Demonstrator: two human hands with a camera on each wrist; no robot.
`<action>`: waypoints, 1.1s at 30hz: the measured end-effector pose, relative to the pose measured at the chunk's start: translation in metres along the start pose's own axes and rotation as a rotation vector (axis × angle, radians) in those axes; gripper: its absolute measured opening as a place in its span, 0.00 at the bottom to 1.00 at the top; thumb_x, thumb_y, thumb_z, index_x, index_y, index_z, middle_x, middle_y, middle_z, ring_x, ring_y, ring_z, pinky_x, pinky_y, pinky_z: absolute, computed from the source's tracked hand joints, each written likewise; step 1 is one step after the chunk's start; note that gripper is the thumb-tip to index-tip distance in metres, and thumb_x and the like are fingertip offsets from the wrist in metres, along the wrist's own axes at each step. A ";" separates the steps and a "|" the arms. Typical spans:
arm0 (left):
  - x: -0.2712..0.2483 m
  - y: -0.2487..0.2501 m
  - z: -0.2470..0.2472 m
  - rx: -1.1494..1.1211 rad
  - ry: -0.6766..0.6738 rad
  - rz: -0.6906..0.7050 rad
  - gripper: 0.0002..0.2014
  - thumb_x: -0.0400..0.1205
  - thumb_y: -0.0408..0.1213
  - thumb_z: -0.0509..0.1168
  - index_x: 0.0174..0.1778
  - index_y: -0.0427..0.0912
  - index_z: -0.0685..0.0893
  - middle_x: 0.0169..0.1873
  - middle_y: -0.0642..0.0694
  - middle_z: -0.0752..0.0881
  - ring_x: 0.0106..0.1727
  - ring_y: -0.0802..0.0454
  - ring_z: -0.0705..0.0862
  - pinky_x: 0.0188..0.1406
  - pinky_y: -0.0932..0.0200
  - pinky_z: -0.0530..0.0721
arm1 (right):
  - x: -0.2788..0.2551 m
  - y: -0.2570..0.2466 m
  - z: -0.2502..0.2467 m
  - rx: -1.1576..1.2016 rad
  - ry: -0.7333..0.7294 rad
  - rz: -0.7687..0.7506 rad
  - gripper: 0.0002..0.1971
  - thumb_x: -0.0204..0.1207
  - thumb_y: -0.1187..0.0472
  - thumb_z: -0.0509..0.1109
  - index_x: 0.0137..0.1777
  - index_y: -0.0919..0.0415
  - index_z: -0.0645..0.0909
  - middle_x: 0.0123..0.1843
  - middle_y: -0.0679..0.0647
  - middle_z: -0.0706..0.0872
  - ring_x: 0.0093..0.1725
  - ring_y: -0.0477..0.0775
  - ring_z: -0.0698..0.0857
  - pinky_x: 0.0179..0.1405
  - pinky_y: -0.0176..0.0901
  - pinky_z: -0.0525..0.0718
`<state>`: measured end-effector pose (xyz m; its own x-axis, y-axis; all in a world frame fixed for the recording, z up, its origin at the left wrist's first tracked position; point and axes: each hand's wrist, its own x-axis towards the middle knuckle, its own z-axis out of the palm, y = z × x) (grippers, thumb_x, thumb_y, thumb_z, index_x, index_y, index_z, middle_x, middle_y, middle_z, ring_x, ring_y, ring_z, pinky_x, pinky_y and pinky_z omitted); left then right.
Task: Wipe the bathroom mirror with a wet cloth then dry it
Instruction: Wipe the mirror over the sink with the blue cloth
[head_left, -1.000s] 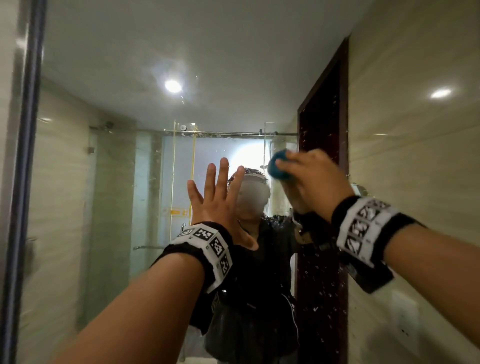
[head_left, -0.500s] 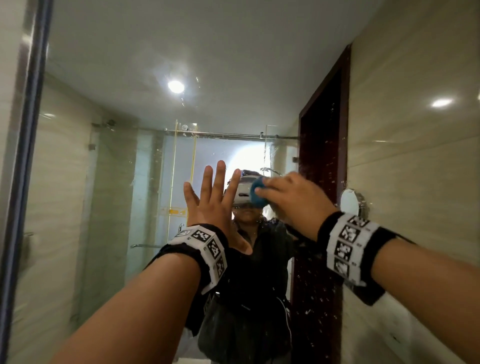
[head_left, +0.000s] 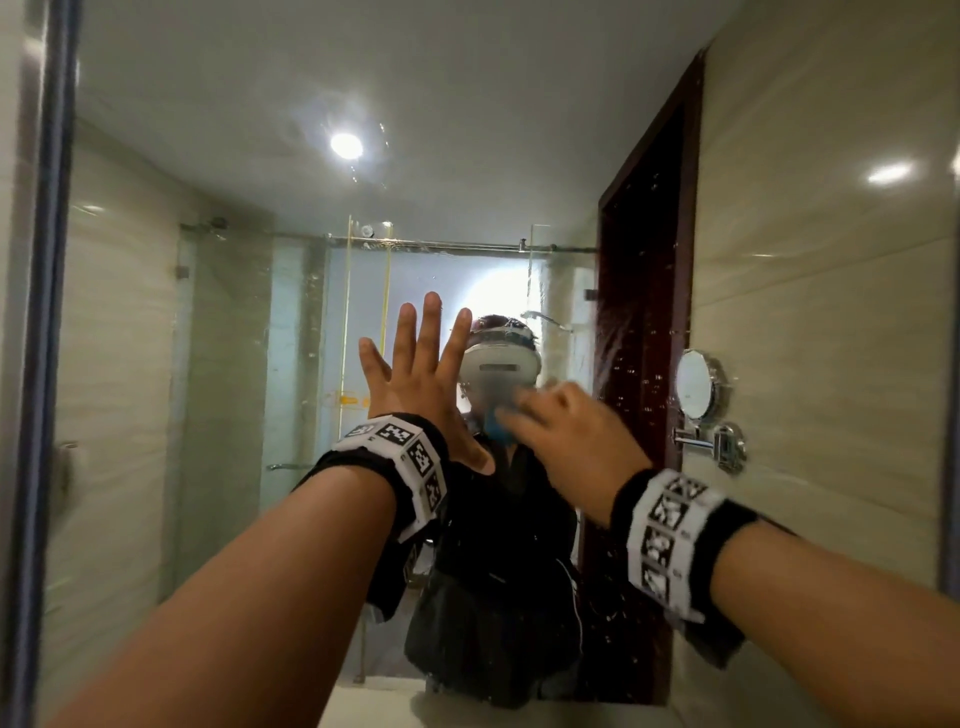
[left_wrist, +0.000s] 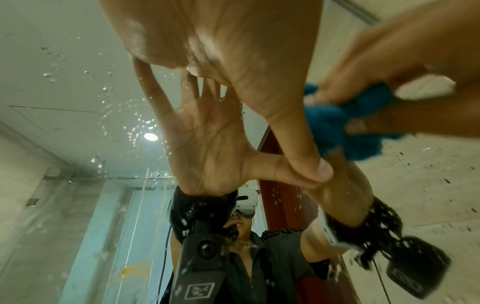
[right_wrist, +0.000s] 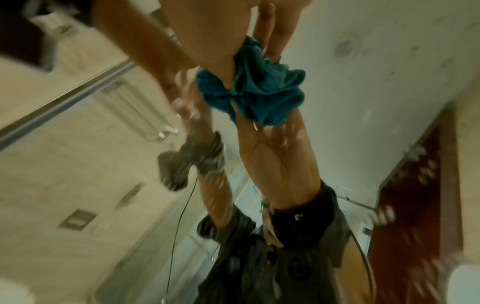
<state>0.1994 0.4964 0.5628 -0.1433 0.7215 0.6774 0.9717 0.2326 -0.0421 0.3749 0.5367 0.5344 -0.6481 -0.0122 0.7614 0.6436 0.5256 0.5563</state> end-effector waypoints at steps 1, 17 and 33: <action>0.000 0.001 0.000 -0.003 0.003 -0.002 0.78 0.50 0.75 0.72 0.72 0.52 0.15 0.72 0.43 0.15 0.75 0.40 0.19 0.74 0.25 0.37 | -0.009 -0.005 0.001 -0.005 -0.026 -0.072 0.28 0.49 0.69 0.82 0.54 0.60 0.88 0.54 0.58 0.88 0.39 0.62 0.85 0.32 0.49 0.87; 0.003 0.000 0.001 -0.026 -0.010 0.002 0.80 0.47 0.74 0.74 0.71 0.55 0.14 0.70 0.45 0.12 0.73 0.40 0.17 0.72 0.24 0.33 | 0.058 0.025 -0.014 0.090 -0.016 0.340 0.30 0.72 0.65 0.71 0.75 0.50 0.71 0.71 0.56 0.74 0.61 0.62 0.74 0.55 0.49 0.77; -0.063 0.009 0.040 0.101 -0.101 0.134 0.75 0.56 0.73 0.73 0.72 0.49 0.15 0.74 0.40 0.18 0.77 0.37 0.22 0.75 0.28 0.35 | -0.007 0.009 -0.017 0.165 -0.076 0.514 0.27 0.74 0.69 0.69 0.73 0.50 0.73 0.69 0.57 0.71 0.62 0.63 0.72 0.57 0.52 0.79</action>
<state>0.2094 0.4789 0.4901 -0.0365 0.8110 0.5839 0.9603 0.1903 -0.2042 0.3920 0.5274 0.5401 -0.2978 0.3399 0.8921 0.8172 0.5738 0.0543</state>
